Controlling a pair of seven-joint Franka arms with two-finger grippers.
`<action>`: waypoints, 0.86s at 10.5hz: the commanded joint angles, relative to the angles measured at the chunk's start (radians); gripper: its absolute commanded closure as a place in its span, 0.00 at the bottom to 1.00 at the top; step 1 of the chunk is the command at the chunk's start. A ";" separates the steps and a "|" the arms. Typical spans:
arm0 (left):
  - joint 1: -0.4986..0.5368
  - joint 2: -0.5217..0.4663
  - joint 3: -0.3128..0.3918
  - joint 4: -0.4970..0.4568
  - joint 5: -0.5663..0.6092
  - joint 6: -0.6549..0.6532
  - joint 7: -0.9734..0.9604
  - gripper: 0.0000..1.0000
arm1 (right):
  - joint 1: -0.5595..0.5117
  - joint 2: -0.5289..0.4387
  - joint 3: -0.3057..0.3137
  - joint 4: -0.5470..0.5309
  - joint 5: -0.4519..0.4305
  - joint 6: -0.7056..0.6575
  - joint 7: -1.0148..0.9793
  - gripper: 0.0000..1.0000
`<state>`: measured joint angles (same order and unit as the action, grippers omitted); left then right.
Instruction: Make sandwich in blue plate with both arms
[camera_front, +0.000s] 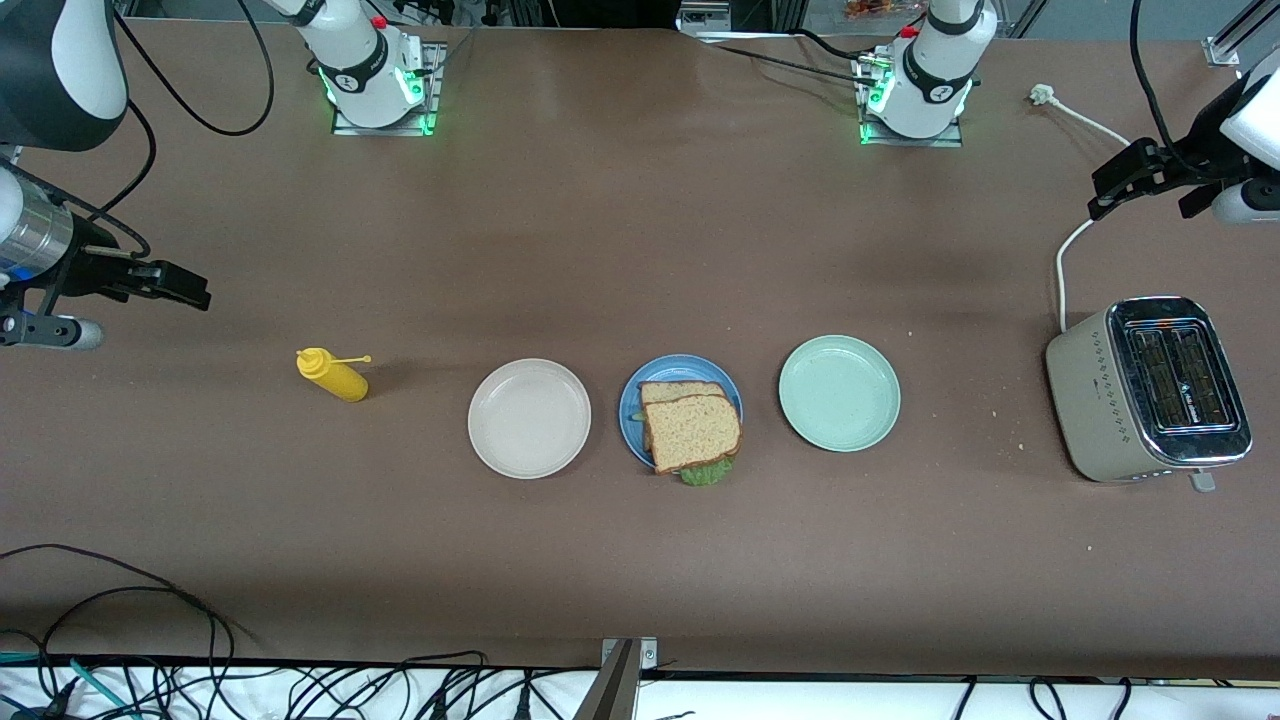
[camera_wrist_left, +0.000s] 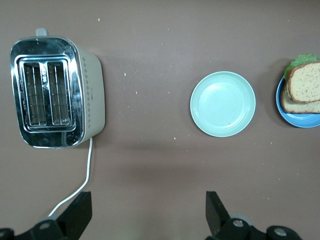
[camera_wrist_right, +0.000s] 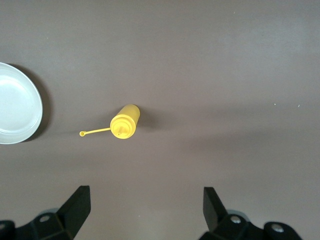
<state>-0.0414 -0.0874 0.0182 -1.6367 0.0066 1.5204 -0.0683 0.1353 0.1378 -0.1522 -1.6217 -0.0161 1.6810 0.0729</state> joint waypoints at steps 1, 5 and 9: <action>-0.009 0.072 -0.003 0.126 0.021 -0.034 0.016 0.00 | 0.000 0.008 -0.001 0.022 -0.001 -0.012 0.010 0.00; -0.023 0.115 -0.003 0.163 0.015 -0.020 -0.080 0.00 | 0.000 0.008 -0.001 0.022 0.001 -0.012 0.010 0.00; -0.022 0.120 -0.003 0.164 0.015 -0.006 -0.088 0.00 | -0.002 0.009 -0.001 0.022 0.005 -0.012 0.010 0.00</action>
<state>-0.0557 0.0154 0.0114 -1.5081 0.0066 1.5206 -0.1431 0.1349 0.1381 -0.1531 -1.6217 -0.0157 1.6809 0.0729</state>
